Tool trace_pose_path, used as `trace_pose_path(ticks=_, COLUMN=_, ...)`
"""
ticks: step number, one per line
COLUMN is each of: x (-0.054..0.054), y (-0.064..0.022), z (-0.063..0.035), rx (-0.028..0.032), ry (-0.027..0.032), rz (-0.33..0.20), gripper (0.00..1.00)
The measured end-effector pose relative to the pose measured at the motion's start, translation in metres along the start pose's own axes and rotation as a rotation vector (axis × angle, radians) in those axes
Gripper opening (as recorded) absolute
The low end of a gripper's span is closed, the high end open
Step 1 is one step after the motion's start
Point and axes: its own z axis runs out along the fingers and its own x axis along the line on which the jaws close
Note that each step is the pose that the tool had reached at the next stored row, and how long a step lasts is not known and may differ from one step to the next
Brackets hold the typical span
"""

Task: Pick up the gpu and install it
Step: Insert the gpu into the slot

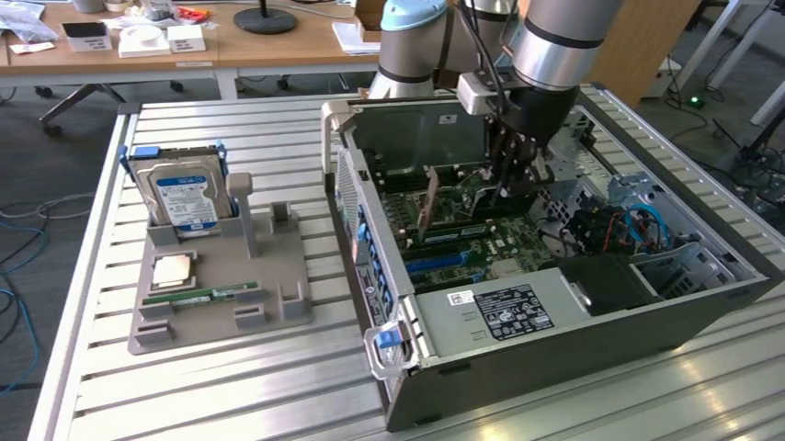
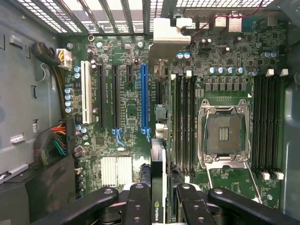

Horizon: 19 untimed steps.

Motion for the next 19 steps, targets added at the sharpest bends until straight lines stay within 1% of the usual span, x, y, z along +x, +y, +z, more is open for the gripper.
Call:
trace_pose_path(ticks=8, x=0.0001, y=0.0008, z=0.0038, rx=0.0, ry=0.0027, rz=0.0, gripper=0.26)
trace_pose_path(ticks=19, x=0.0002, y=0.003, z=0.0075, rx=0.0002, ry=0.0027, rz=-0.005, gripper=0.26)
